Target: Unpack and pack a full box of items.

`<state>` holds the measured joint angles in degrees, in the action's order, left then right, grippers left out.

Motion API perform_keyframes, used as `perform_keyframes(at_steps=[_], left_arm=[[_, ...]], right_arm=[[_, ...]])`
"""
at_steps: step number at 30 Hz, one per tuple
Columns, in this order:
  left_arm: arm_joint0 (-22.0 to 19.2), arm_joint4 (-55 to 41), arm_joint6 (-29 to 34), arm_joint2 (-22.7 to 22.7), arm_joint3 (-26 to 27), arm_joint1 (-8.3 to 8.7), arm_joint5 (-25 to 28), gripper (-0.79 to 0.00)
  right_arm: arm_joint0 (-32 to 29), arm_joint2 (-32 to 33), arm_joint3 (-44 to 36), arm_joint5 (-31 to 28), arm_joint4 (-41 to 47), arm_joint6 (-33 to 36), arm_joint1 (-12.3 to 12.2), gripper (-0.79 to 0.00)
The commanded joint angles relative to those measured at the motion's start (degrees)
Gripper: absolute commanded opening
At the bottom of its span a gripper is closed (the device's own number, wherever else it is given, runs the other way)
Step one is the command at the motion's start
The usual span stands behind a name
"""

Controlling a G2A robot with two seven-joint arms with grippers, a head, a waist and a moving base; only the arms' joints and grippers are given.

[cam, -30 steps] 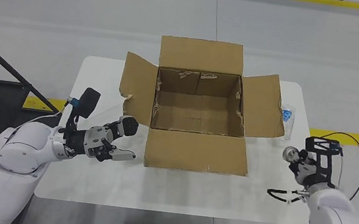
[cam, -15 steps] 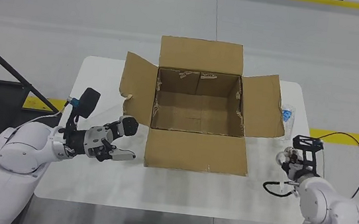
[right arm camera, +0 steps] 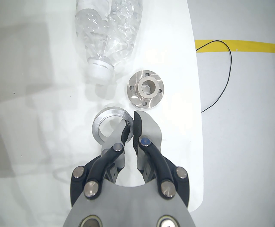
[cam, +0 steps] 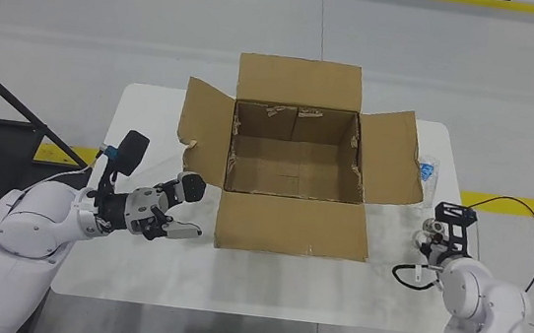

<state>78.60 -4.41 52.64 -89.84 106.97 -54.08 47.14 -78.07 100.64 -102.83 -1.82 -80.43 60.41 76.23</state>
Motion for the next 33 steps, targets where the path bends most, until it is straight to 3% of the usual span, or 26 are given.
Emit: perform_keyframes(at_steps=[1, 28, 29, 31, 33], left_arm=[[0.00, 0.00, 0.00, 0.00, 0.00, 0.00, 0.00, 0.000], [0.00, 0.00, 0.00, 0.00, 0.00, 0.00, 0.00, 0.000], [0.00, 0.00, 0.00, 0.00, 0.00, 0.00, 0.00, 0.000], [0.00, 0.00, 0.00, 0.00, 0.00, 0.00, 0.00, 0.000], [0.00, 0.00, 0.00, 0.00, 0.00, 0.00, 0.00, 0.000]], right_arm=[[-0.06, 0.09, 0.13, -0.09, 0.22, -0.05, -0.09, -0.785], [-0.56, -1.74, 2.71, 0.33, -0.05, -1.09, -1.04, -0.779], [-0.54, -1.90, 2.78, 0.36, -0.06, -1.09, -1.06, -0.720], [-0.47, -2.14, 2.84, 0.64, -0.16, -1.07, -1.10, -0.526], [-0.45, -2.34, 2.84, 0.94, -0.04, -1.05, -1.13, -0.471]])
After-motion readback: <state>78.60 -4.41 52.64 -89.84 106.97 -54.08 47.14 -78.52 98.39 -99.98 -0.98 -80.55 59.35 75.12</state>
